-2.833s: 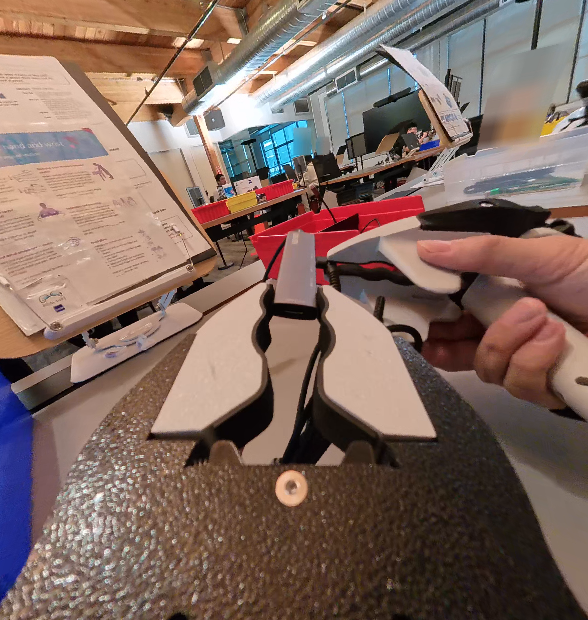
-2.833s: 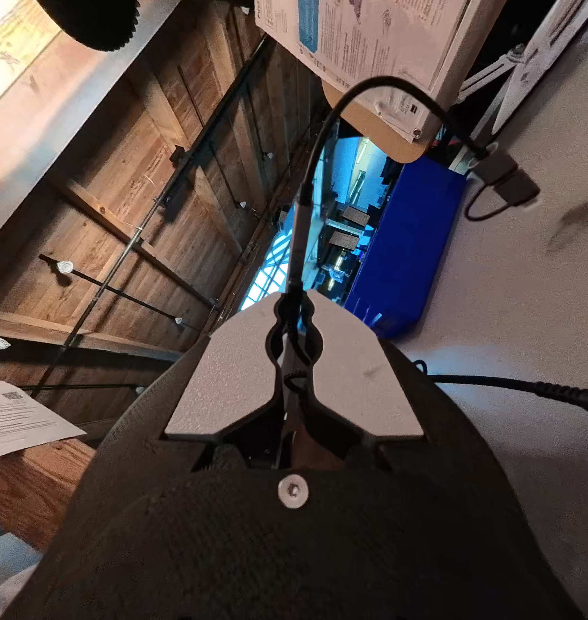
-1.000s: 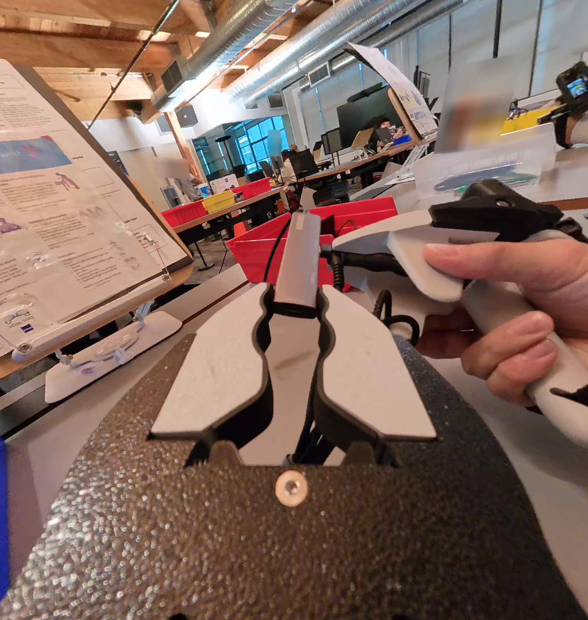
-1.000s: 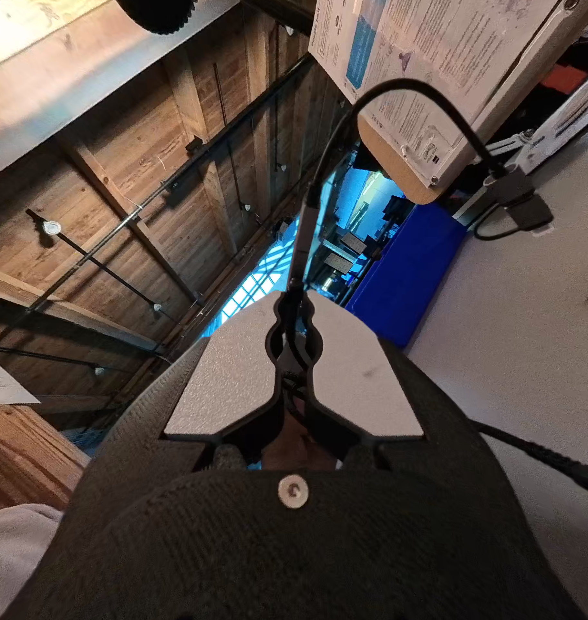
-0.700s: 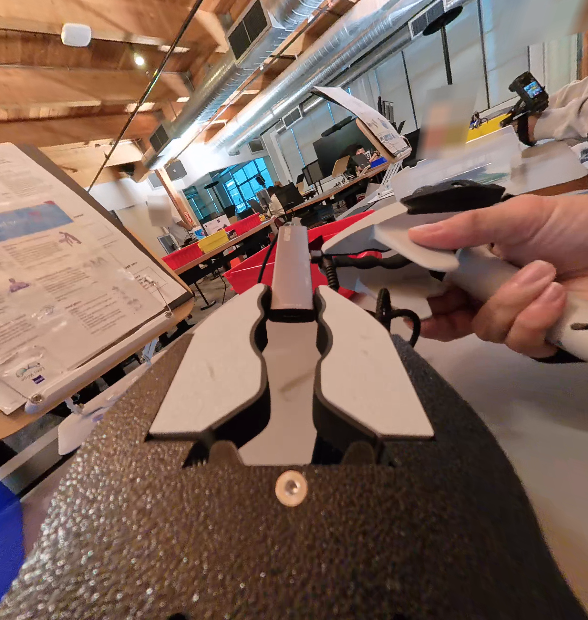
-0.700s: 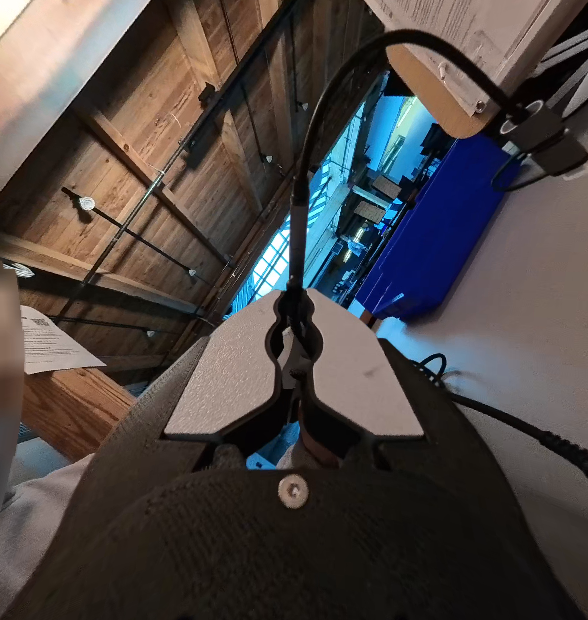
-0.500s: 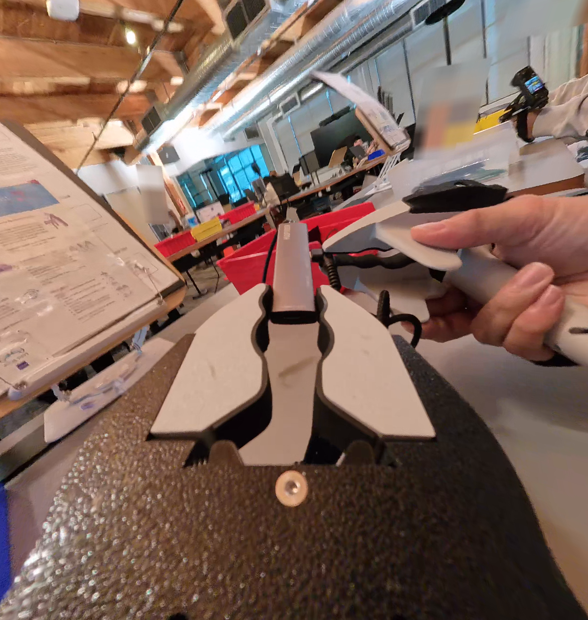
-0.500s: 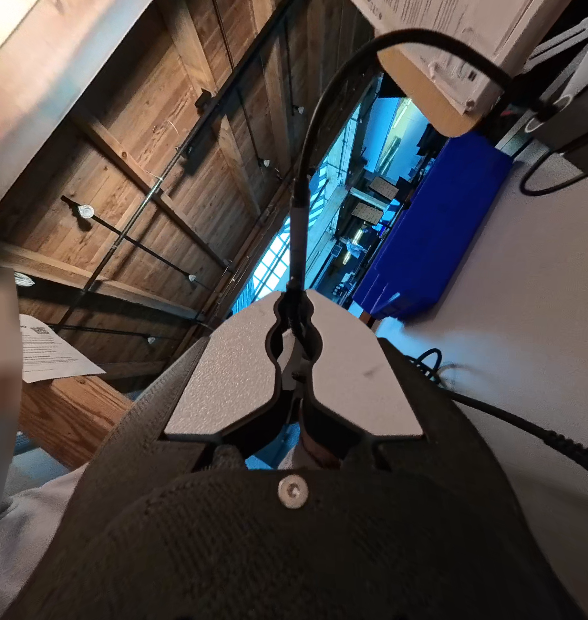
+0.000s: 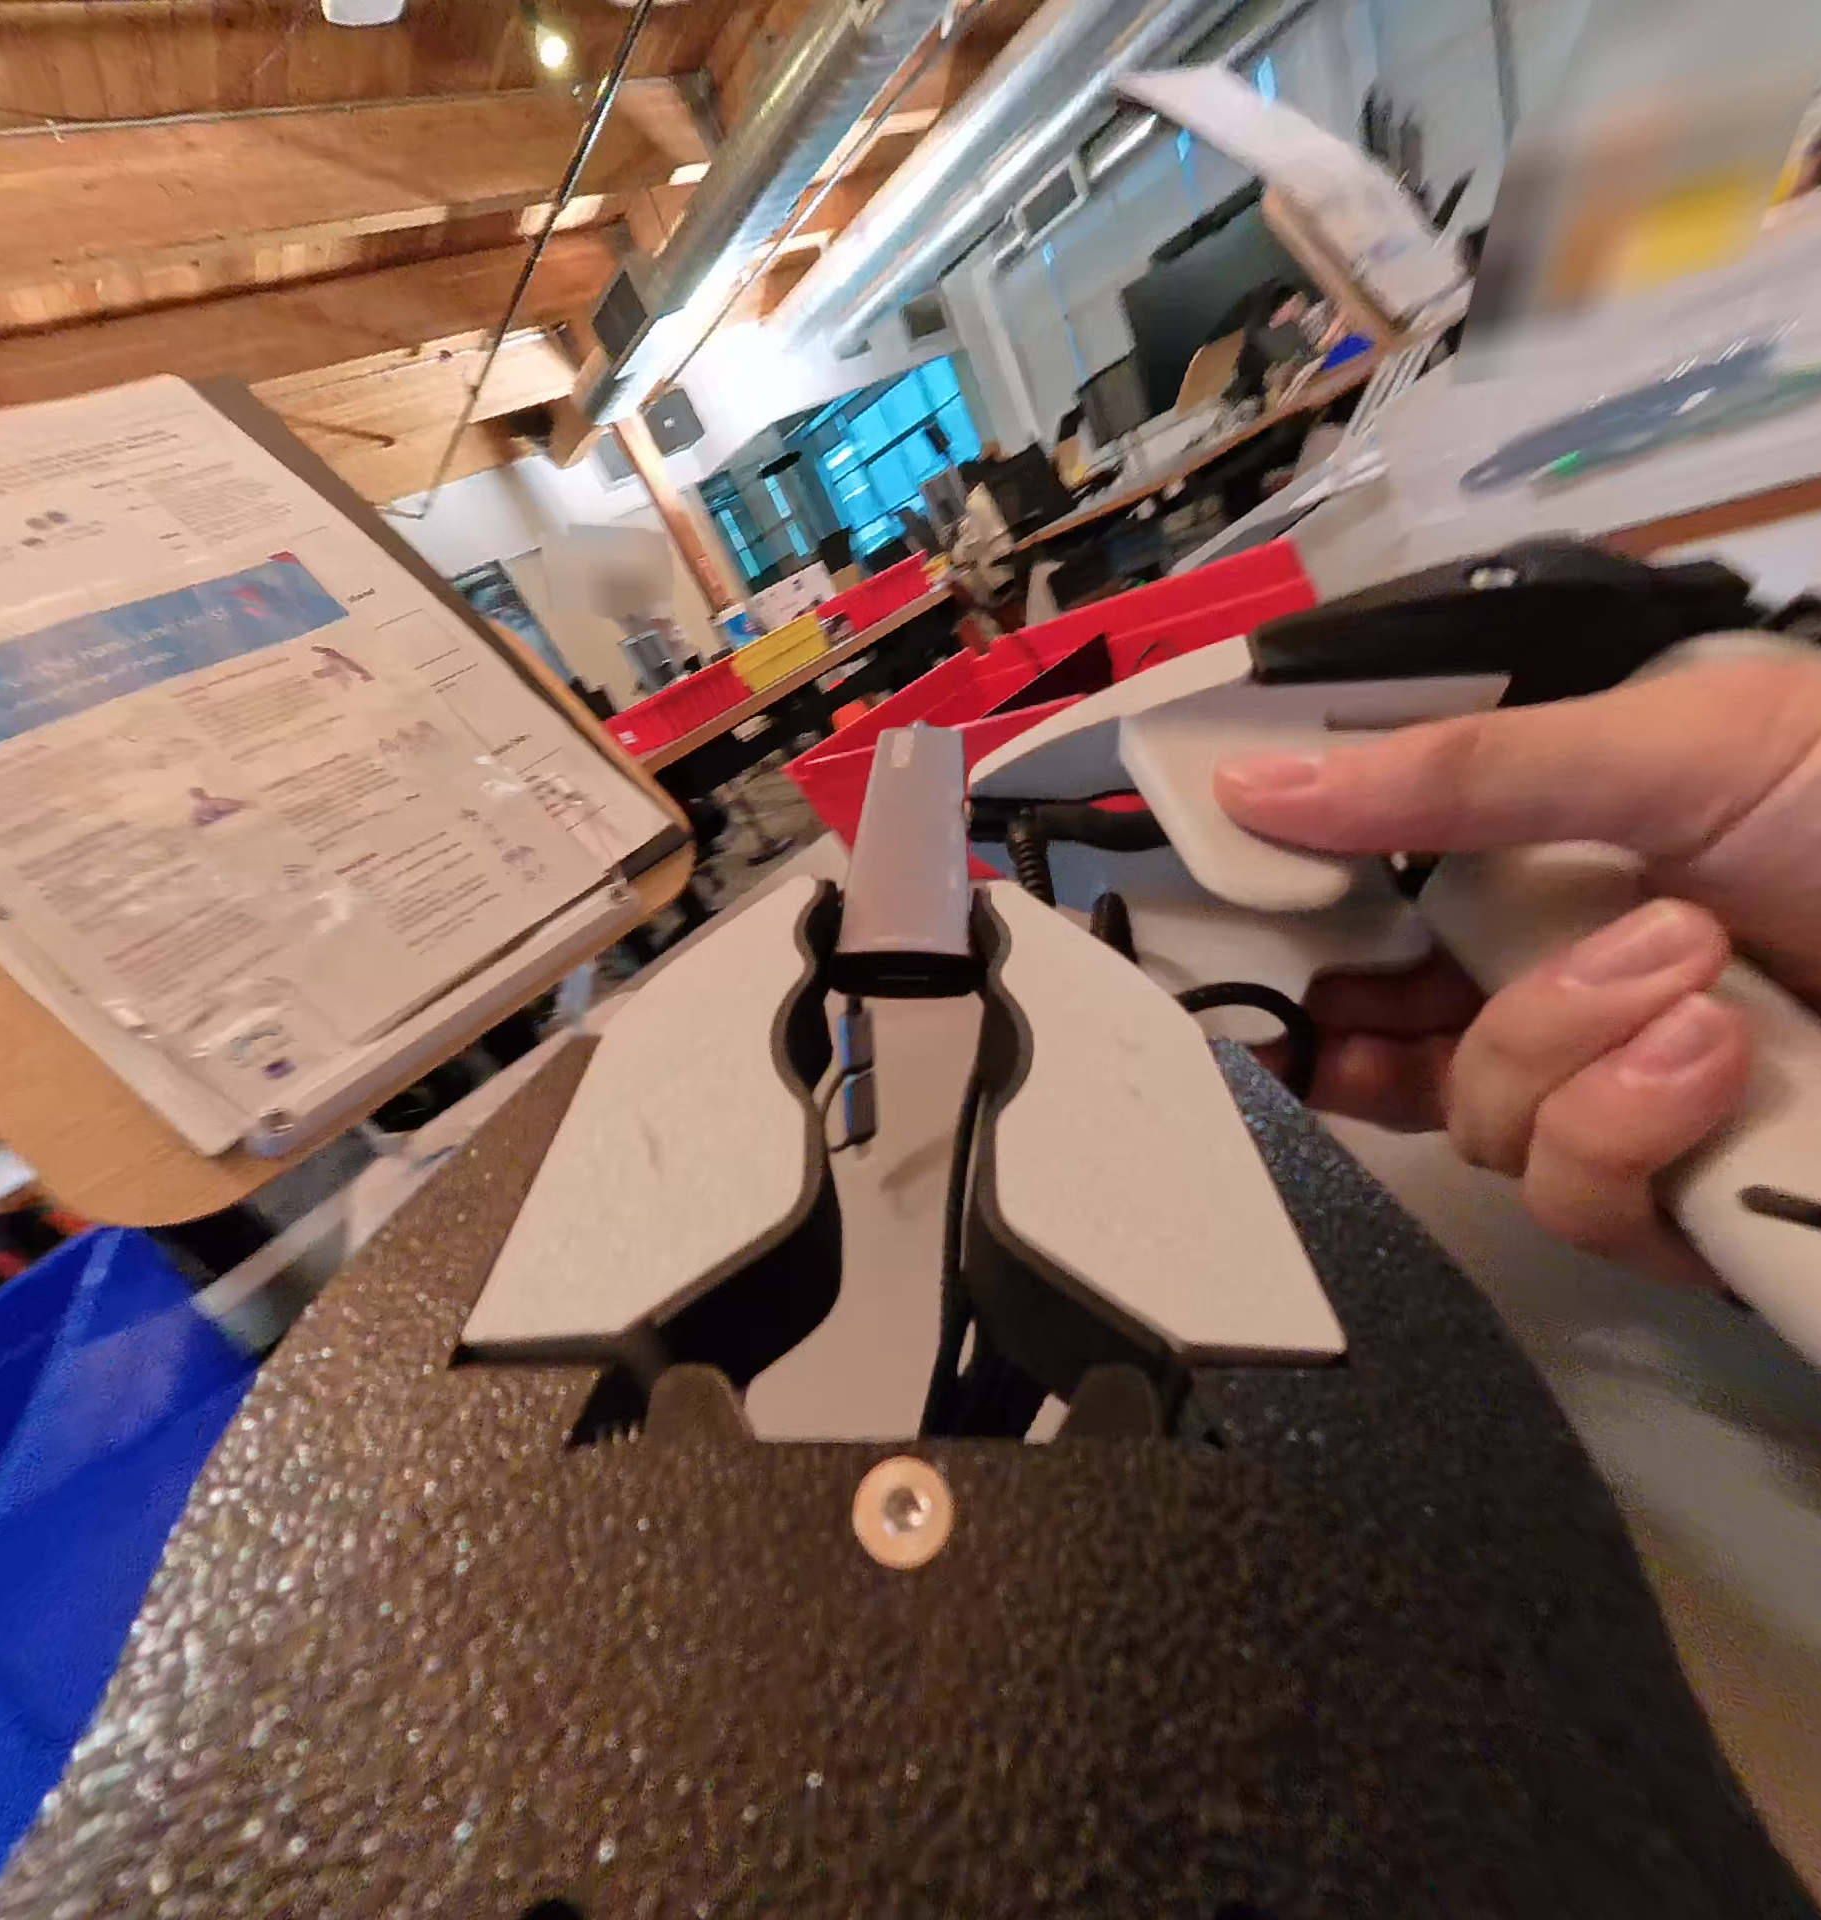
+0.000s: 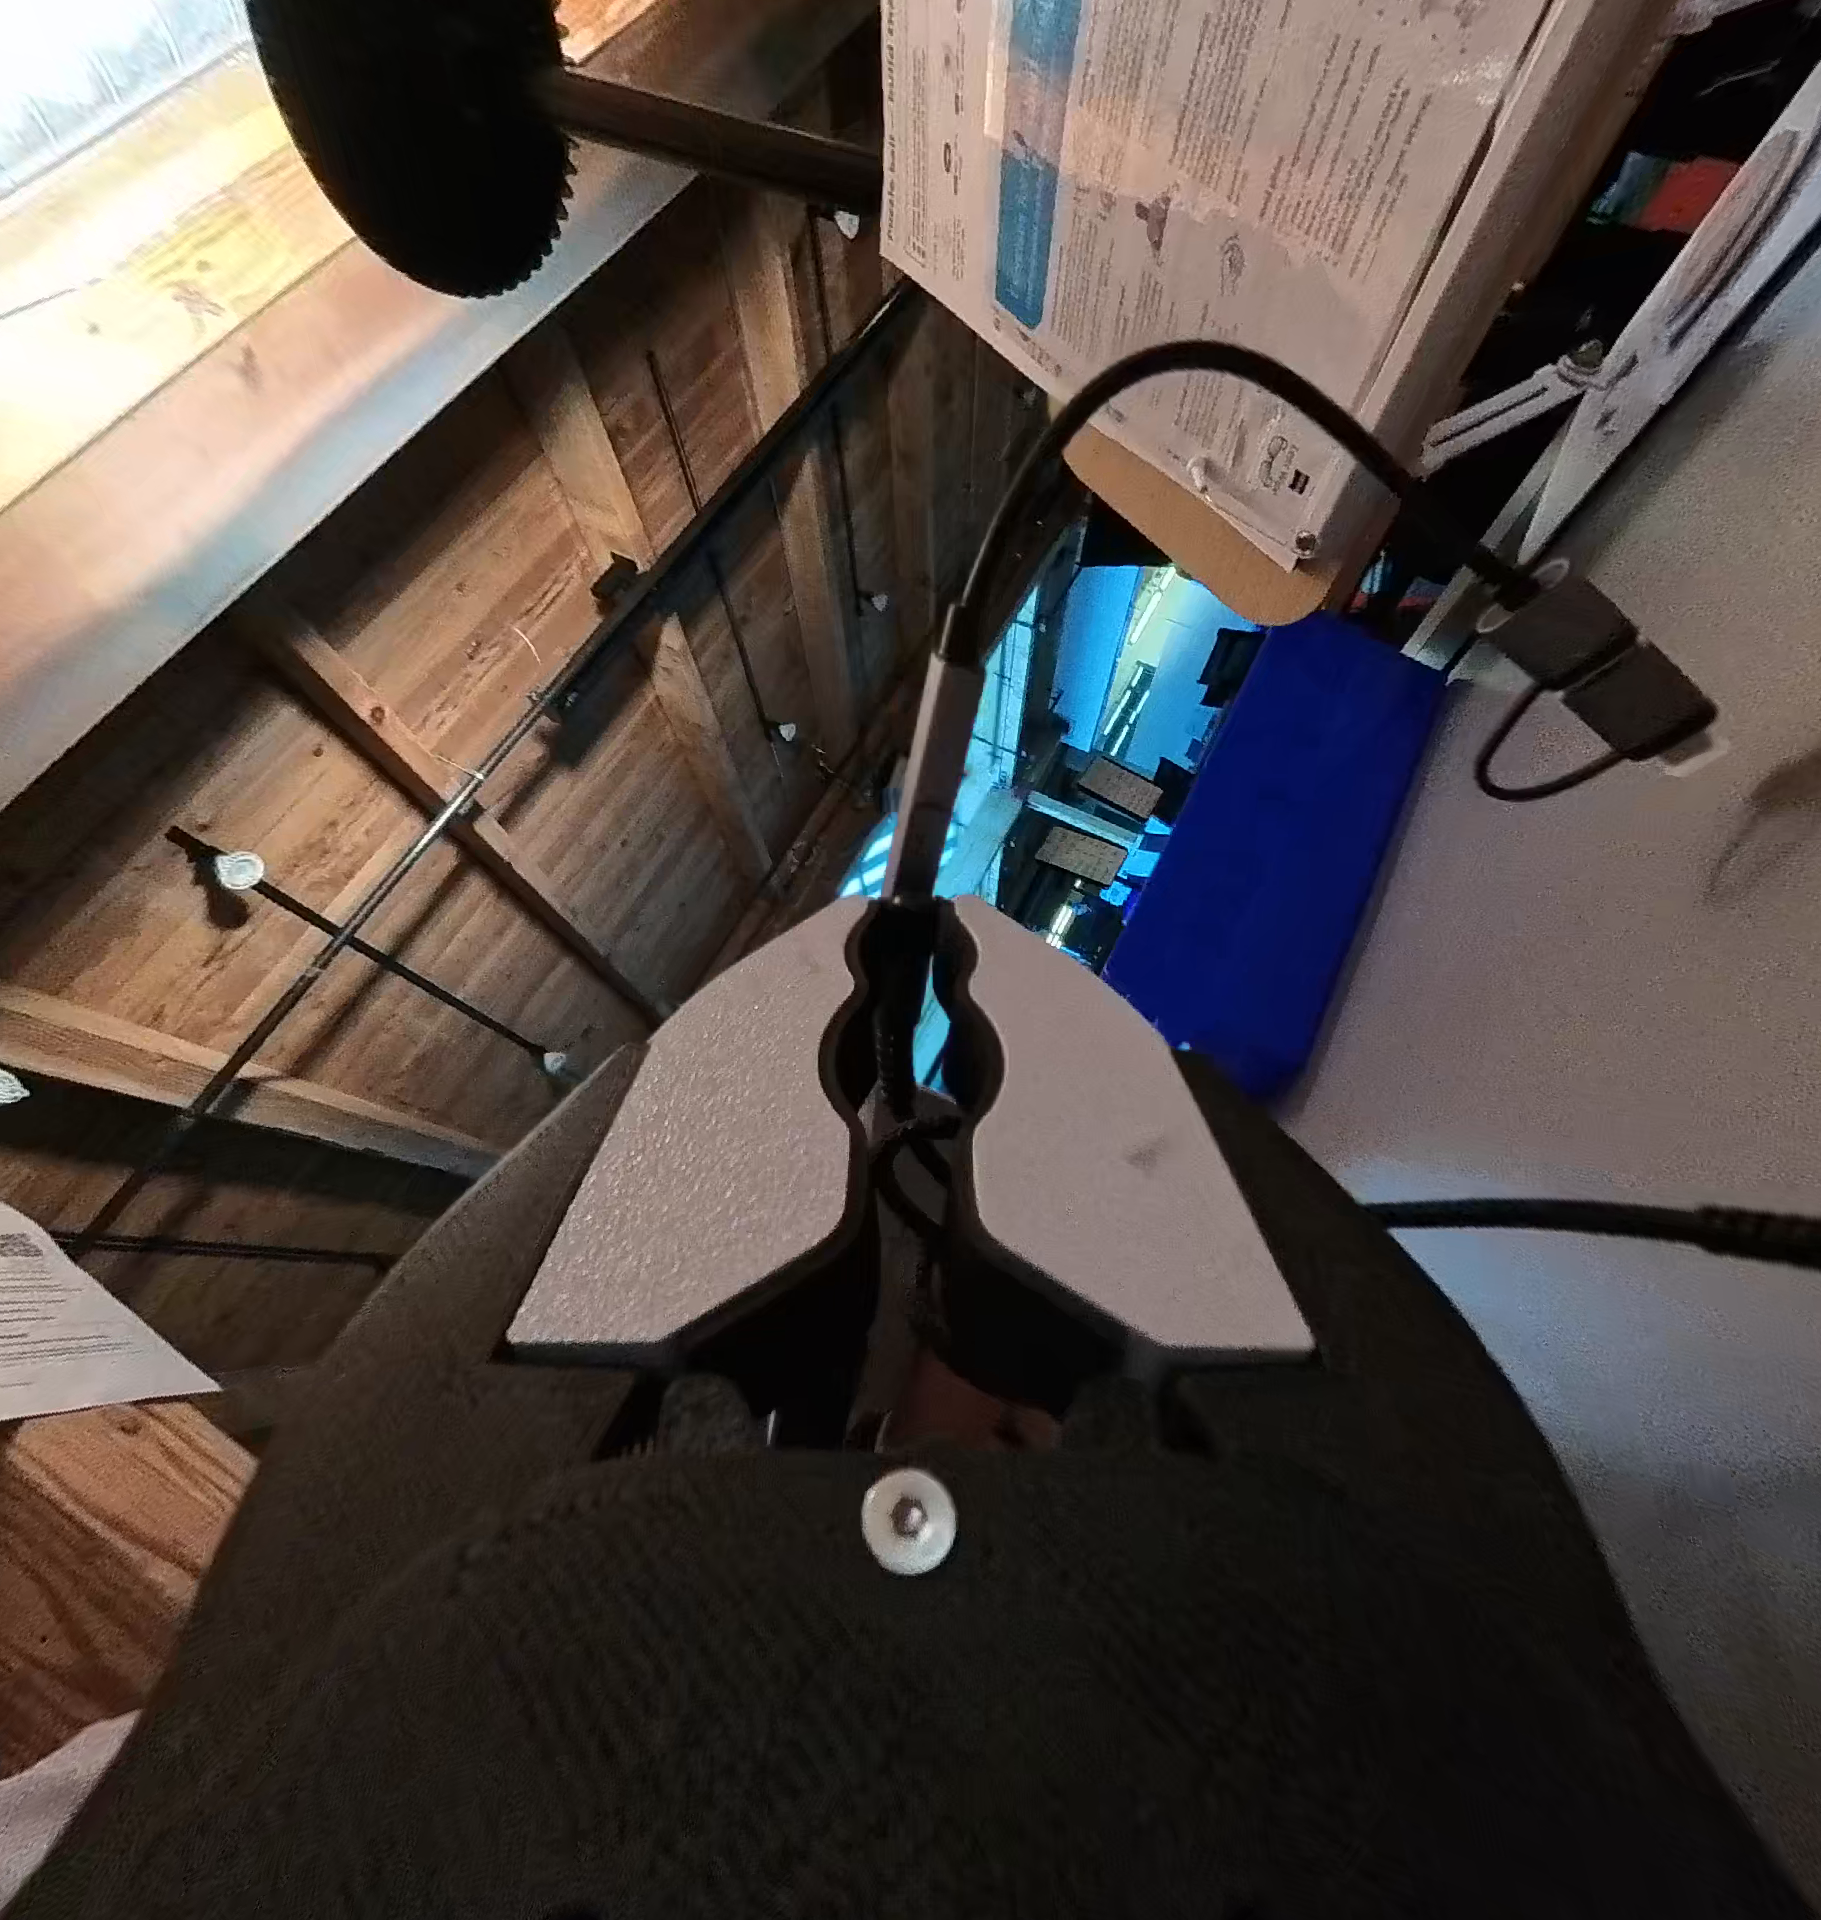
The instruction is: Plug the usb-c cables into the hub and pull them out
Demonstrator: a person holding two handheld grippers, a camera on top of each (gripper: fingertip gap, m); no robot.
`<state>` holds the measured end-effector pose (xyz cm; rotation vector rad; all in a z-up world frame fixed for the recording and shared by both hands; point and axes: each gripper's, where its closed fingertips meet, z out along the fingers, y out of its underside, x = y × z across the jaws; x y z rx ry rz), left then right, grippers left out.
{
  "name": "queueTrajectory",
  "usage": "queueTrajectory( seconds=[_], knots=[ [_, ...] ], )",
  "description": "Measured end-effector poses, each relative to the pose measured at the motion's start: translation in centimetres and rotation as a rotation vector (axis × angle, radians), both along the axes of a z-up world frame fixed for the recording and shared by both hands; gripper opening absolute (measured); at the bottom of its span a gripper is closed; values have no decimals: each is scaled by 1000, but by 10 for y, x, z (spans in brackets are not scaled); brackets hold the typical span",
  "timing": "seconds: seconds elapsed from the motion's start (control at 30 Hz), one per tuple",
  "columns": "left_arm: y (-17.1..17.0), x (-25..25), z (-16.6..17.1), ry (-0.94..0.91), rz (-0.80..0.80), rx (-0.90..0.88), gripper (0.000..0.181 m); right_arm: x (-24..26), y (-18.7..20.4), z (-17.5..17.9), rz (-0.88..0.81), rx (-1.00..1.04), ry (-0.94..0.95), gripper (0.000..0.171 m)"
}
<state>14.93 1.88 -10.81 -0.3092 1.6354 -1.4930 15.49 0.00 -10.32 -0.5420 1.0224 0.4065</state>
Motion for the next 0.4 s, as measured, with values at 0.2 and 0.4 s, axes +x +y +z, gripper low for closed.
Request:
queueTrajectory(
  seconds=[0.2,0.4],
  knots=[
    [9,6,0,-67,72,156,24,1,6,-3,43,43,36,9],
    [5,2,4,-40,59,151,25,-6,1,-1,26,72,3,9]
  ],
)
